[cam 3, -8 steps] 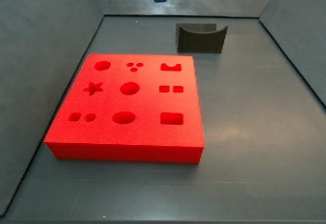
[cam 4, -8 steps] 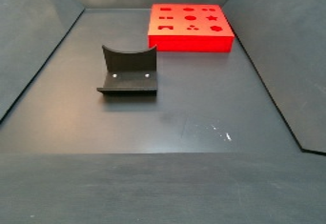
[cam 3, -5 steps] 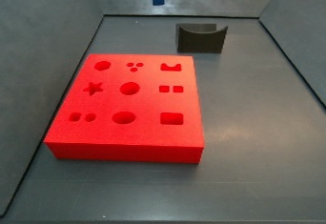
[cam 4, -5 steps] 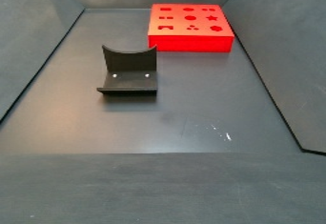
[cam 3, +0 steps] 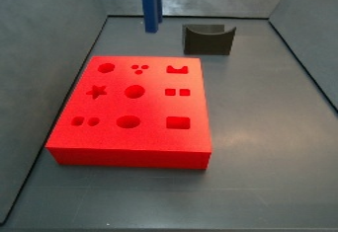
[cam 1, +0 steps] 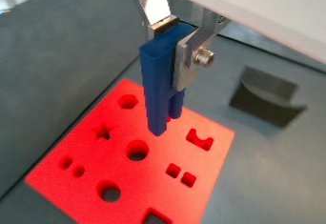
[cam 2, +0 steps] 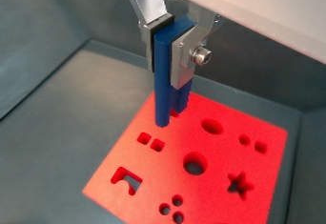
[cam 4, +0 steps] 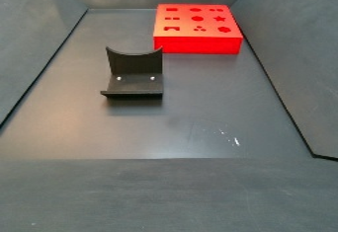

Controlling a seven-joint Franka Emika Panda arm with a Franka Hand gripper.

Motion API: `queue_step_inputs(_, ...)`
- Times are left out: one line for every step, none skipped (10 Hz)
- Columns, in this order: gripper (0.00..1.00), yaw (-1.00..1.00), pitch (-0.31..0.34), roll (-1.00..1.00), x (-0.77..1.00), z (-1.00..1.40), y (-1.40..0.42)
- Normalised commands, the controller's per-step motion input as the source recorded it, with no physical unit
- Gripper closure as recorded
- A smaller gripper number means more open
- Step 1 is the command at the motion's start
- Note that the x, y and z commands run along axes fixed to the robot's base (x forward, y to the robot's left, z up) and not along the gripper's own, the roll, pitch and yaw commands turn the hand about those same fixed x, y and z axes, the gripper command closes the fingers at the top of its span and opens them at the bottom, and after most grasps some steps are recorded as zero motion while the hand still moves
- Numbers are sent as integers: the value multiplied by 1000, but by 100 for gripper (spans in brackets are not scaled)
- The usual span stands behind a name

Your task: Insert the square-circle object.

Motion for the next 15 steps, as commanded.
queue_step_inputs(100, -1000, 0, 0, 0, -411, 0)
queue_step_inputs(100, -1000, 0, 0, 0, -414, 0)
queue_step_inputs(100, -1000, 0, 0, 0, -420, 0)
queue_step_inputs(100, -1000, 0, 0, 0, -420, 0)
queue_step_inputs(100, -1000, 0, 0, 0, -429, 0)
queue_step_inputs(100, -1000, 0, 0, 0, -431, 0)
queue_step_inputs(100, -1000, 0, 0, 0, -437, 0)
queue_step_inputs(100, -1000, 0, 0, 0, -440, 0)
queue_step_inputs(100, -1000, -11, 0, 0, -469, 0)
queue_step_inputs(100, -1000, -41, 0, 0, -497, 0)
queue_step_inputs(100, -1000, -39, 0, 0, -503, 0)
queue_step_inputs(100, 160, -59, 0, -180, 0, -71)
queue_step_inputs(100, 0, 0, 0, 0, 0, 37)
queue_step_inputs(100, -1000, 0, 0, 0, 0, -151)
queue_step_inputs(100, -1000, 0, 0, 0, 54, 0)
